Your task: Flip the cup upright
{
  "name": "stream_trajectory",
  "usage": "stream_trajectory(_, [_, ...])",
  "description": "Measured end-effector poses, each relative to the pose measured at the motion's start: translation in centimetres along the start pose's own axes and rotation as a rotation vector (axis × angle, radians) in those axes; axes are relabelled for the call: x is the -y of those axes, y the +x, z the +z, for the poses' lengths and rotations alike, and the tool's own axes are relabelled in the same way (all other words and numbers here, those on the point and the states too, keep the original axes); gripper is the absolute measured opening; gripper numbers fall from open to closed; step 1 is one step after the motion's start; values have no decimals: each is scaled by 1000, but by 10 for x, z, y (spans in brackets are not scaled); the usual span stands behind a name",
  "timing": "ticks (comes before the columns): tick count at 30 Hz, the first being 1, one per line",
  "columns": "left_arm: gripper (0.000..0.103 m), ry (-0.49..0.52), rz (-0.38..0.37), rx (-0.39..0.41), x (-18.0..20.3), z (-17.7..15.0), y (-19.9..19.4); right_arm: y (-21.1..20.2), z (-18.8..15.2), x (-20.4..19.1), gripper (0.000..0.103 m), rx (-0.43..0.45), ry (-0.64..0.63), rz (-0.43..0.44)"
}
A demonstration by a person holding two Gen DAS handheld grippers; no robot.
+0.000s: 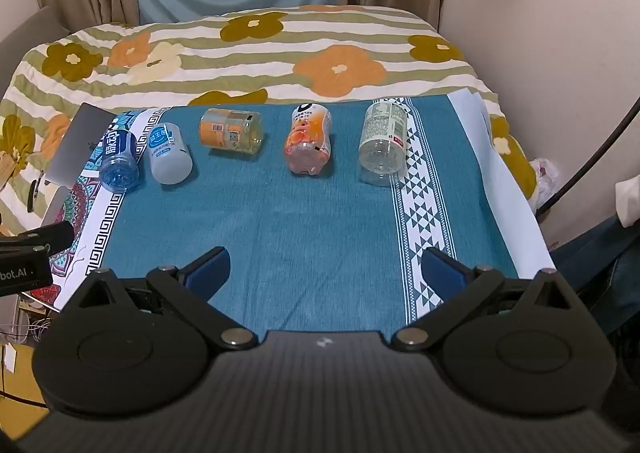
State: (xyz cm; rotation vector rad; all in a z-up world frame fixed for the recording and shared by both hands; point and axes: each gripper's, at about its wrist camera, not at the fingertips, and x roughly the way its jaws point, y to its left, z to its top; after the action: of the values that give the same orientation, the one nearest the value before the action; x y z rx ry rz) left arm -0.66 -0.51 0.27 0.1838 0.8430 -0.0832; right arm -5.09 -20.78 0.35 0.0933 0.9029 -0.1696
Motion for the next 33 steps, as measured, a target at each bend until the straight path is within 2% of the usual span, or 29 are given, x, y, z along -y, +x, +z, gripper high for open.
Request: stream_trajectory(33, [103, -46, -20, 13, -5, 6, -2, -2, -1, 2, 103, -2, -8, 3])
